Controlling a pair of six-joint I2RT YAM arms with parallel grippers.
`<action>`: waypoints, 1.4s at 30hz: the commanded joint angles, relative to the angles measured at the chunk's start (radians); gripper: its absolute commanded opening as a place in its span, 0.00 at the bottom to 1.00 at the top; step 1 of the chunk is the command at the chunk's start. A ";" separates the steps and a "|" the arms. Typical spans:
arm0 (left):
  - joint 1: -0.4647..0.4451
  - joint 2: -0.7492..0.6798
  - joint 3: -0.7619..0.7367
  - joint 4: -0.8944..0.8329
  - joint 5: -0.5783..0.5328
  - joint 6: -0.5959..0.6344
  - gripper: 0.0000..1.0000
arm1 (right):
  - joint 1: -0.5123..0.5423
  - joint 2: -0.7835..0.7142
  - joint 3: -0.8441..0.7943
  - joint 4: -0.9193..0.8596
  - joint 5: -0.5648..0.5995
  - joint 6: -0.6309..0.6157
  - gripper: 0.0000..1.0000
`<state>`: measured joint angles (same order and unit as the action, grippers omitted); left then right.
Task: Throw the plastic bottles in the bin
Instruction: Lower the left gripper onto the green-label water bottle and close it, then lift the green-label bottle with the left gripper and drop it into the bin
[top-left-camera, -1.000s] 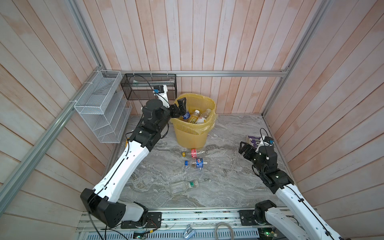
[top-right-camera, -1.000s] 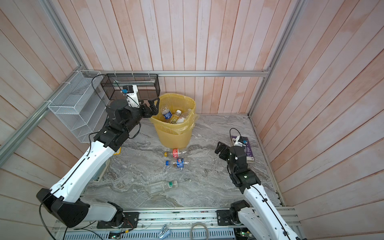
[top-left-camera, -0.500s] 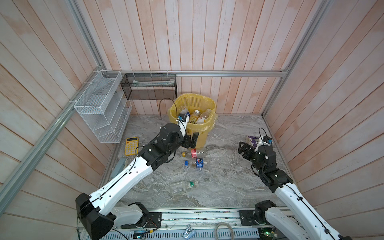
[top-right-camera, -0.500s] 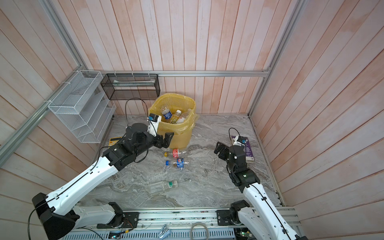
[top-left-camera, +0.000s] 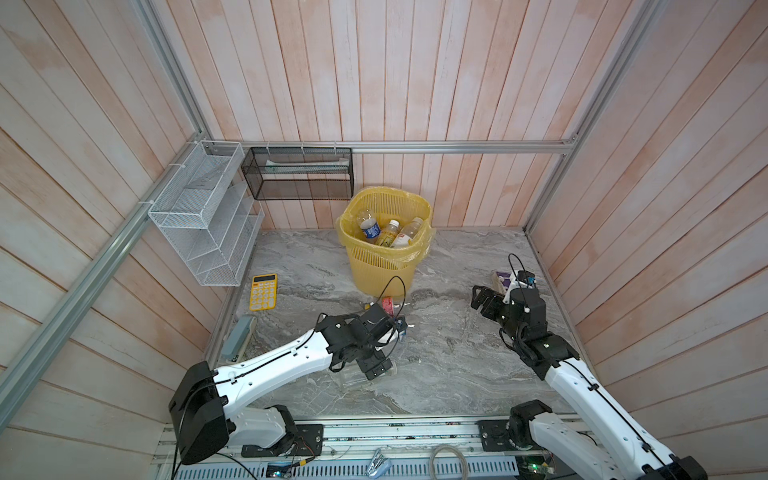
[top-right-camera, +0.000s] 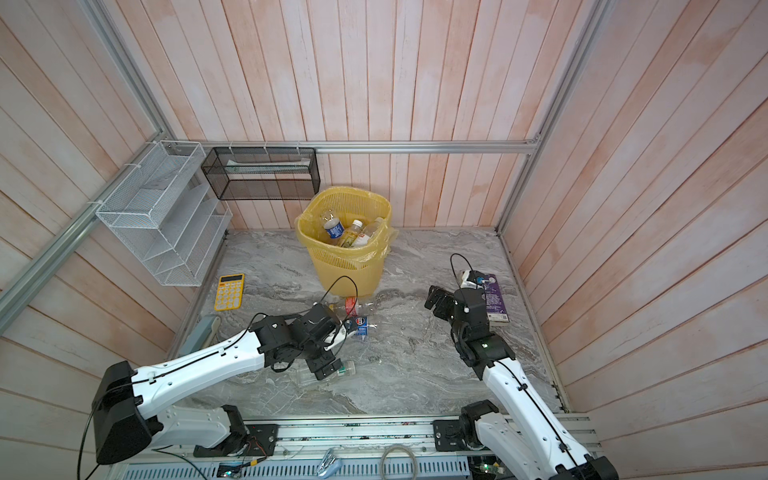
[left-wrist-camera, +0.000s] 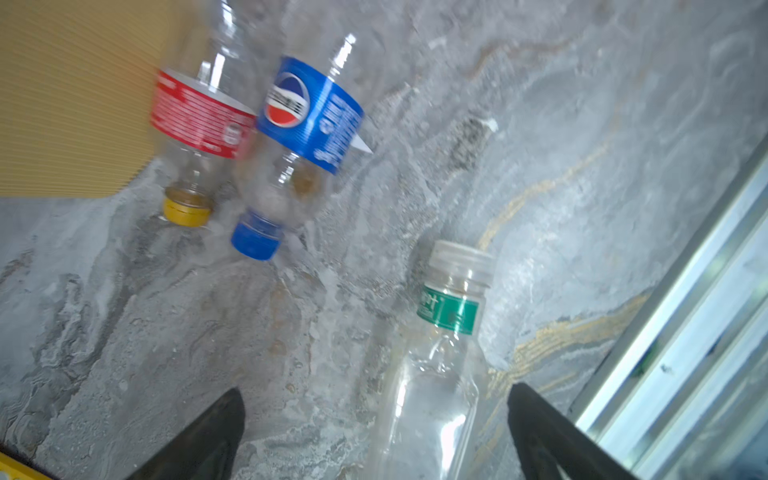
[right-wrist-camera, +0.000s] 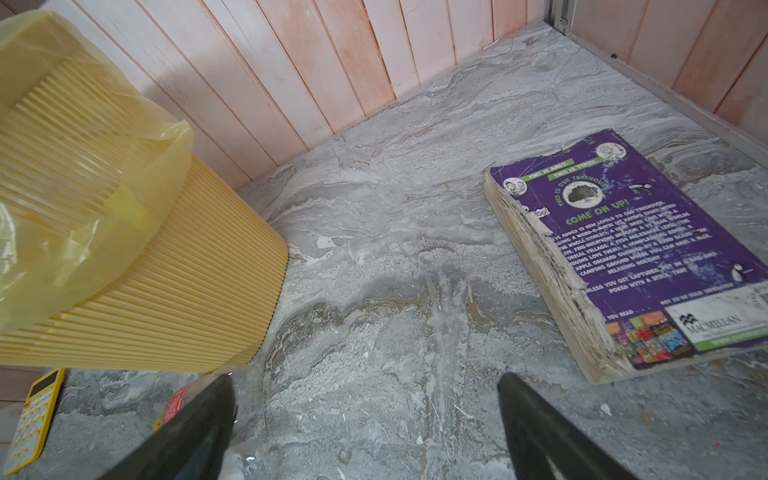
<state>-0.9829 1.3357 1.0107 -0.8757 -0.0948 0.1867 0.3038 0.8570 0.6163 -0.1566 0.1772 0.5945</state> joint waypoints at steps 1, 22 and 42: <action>-0.026 0.017 -0.022 -0.060 0.049 0.055 1.00 | -0.007 -0.013 0.000 0.015 -0.011 -0.020 0.99; -0.043 0.274 -0.089 0.011 0.032 0.073 0.92 | -0.008 0.002 0.014 0.022 -0.019 -0.045 0.99; 0.003 -0.162 0.022 0.250 -0.095 -0.021 0.44 | -0.009 -0.023 -0.014 0.027 -0.007 -0.022 0.99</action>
<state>-0.9962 1.2568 1.0004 -0.7521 -0.0998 0.2070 0.2985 0.8452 0.6159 -0.1490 0.1577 0.5686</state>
